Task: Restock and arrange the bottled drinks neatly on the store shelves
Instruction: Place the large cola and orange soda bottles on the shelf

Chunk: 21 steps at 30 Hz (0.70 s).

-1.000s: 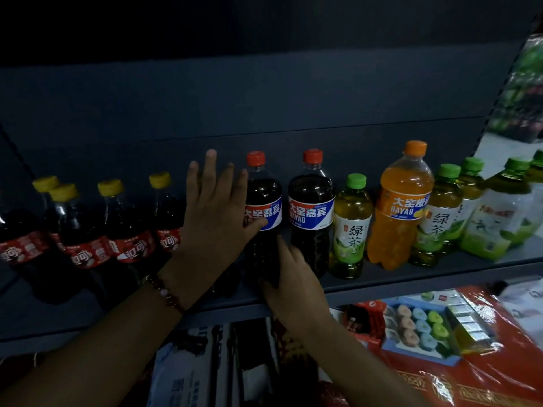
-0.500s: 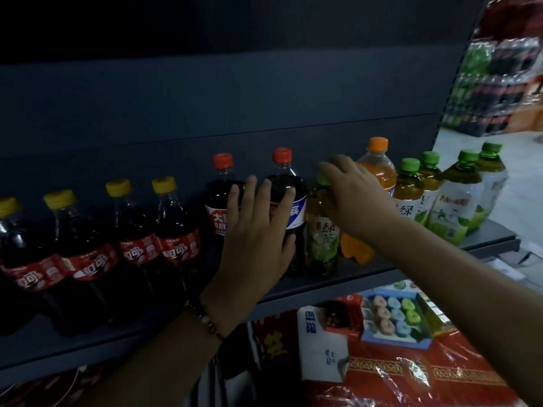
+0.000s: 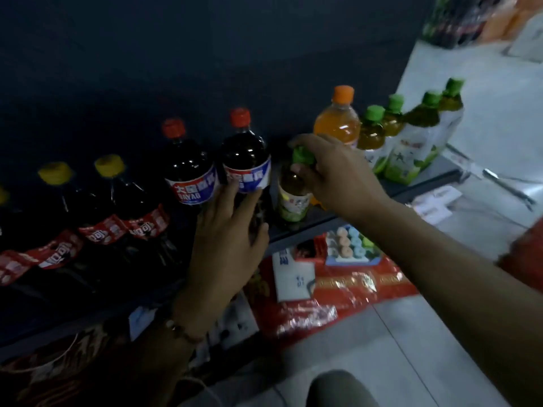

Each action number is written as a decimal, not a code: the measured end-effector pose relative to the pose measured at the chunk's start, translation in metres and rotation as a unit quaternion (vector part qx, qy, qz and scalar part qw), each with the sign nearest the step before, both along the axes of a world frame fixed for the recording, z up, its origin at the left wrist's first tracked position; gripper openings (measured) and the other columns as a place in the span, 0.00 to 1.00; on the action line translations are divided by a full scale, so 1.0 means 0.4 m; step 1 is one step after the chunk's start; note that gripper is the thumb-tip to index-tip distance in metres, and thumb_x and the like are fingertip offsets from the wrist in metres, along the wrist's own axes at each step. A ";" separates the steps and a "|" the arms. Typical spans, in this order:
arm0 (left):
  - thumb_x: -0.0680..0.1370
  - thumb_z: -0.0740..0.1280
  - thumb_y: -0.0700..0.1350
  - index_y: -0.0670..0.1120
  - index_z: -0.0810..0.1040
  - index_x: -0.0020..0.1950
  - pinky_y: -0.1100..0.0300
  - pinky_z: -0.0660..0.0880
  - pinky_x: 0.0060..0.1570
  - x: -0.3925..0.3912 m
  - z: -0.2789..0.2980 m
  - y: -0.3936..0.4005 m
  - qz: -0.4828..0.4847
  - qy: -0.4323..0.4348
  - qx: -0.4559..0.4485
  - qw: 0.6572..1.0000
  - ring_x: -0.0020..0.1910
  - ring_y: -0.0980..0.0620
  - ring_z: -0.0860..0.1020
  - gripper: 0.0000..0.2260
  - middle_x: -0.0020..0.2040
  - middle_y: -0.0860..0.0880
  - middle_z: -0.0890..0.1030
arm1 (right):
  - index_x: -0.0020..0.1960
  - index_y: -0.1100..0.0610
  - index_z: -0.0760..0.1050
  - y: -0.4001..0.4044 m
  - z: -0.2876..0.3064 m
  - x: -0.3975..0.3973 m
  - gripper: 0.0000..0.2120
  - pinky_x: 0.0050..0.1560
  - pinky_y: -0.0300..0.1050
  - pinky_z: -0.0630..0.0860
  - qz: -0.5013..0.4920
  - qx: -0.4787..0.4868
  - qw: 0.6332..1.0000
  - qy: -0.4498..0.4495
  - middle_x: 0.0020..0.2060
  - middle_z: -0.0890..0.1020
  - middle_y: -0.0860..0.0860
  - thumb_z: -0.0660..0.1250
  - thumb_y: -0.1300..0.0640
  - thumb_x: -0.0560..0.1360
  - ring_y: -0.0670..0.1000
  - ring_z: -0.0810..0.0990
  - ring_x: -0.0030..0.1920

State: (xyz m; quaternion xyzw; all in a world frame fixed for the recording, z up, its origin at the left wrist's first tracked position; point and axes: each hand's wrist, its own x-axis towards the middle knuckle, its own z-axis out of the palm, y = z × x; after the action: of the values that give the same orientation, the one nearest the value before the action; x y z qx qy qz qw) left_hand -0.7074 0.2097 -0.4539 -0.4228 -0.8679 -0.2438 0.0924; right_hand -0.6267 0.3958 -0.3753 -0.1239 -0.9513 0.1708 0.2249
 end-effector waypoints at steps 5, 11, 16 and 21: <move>0.74 0.69 0.59 0.58 0.60 0.78 0.60 0.66 0.64 0.177 0.176 -0.039 -0.010 -0.348 0.057 0.936 0.70 0.59 0.64 0.34 0.76 0.53 0.65 | 0.69 0.52 0.68 -0.077 0.187 0.133 0.19 0.49 0.51 0.76 0.038 -0.058 0.995 -0.077 0.59 0.77 0.54 0.64 0.55 0.78 0.56 0.78 0.53; 0.72 0.72 0.58 0.52 0.65 0.74 0.62 0.76 0.57 0.364 0.499 -0.091 -0.026 -0.431 0.132 0.892 0.61 0.61 0.77 0.33 0.65 0.54 0.77 | 0.68 0.44 0.63 -0.150 0.537 0.300 0.21 0.46 0.37 0.78 0.050 -0.277 0.952 -0.118 0.54 0.75 0.44 0.64 0.53 0.78 0.45 0.77 0.51; 0.66 0.75 0.59 0.55 0.71 0.67 0.62 0.77 0.52 0.457 0.723 -0.111 -0.006 -0.470 0.135 0.872 0.55 0.58 0.80 0.32 0.58 0.55 0.81 | 0.69 0.46 0.65 -0.192 0.730 0.409 0.23 0.48 0.35 0.79 0.050 -0.356 0.928 -0.097 0.51 0.76 0.39 0.67 0.56 0.77 0.42 0.78 0.54; 0.66 0.78 0.46 0.50 0.78 0.57 0.60 0.80 0.46 0.552 0.888 -0.133 0.033 -0.541 0.266 0.798 0.49 0.54 0.83 0.21 0.48 0.52 0.85 | 0.70 0.49 0.67 -0.228 0.796 0.539 0.22 0.57 0.44 0.78 -0.009 -0.555 0.831 -0.047 0.56 0.79 0.45 0.65 0.51 0.77 0.44 0.78 0.58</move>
State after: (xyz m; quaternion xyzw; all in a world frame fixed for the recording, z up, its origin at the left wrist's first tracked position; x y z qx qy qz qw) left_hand -0.4866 0.1564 -0.0985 -0.1521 -0.6915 -0.6505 -0.2751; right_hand -0.4111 0.3045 -0.0568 -0.2445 -0.7050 0.6615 0.0748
